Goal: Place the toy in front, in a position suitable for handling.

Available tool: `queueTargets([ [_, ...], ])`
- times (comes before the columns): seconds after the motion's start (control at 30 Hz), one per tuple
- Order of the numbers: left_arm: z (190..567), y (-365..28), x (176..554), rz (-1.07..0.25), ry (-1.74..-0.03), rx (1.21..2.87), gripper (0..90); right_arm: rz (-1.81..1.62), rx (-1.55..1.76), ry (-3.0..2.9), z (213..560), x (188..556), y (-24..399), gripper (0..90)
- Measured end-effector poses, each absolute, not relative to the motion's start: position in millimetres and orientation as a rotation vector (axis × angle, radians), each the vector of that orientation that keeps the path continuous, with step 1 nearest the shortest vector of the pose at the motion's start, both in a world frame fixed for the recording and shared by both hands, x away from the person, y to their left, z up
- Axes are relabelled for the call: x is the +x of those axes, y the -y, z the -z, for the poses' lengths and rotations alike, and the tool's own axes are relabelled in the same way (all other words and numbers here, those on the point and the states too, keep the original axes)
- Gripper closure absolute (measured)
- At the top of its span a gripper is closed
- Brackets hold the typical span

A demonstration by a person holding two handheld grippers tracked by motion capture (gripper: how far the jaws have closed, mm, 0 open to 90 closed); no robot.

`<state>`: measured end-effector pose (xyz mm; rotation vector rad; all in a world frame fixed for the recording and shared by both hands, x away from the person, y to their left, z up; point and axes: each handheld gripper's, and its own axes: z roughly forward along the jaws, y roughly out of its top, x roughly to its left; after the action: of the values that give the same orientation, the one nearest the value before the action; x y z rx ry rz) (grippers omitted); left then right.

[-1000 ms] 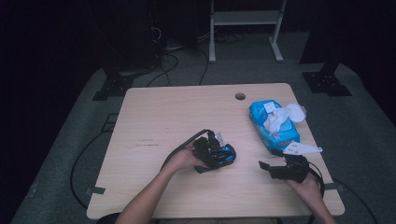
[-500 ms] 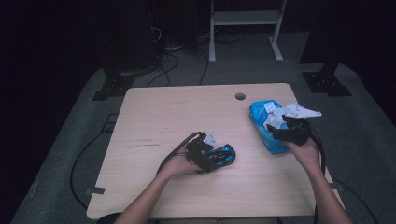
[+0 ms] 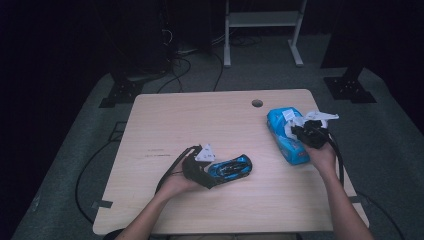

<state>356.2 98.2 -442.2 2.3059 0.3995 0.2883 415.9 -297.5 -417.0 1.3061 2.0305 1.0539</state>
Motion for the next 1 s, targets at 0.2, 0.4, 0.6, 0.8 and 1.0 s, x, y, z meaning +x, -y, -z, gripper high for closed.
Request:
queueTargets([
  [0.2, 446.6, -101.3, 359.0, -0.294, -0.426, 2.303, 12.8, -1.226, 1.135, -2.029, 381.1, 376.7, 289.5, 87.0],
  [0.4, 448.1, -97.0, 356.7, -0.309, -0.405, 2.318, 12.7, -1.449, 0.895, -2.112, 349.4, 329.1, 258.8, 86.8],
  [0.6, 449.8, -95.5, 355.0, -0.306, -0.386, 2.327, 12.2, -1.582, 0.805, -2.345, 367.4, 308.7, 211.8, 86.7],
  [0.8, 451.1, -98.5, 357.2, -0.294, -0.391, 2.314, 12.0, -1.719, 0.852, -2.562, 389.2, 313.4, 191.8, 86.5],
  [1.0, 452.2, -96.7, 357.0, -0.285, -0.382, 2.317, 12.2, -1.515, 0.946, -2.606, 406.0, 337.6, 183.6, 85.0],
])
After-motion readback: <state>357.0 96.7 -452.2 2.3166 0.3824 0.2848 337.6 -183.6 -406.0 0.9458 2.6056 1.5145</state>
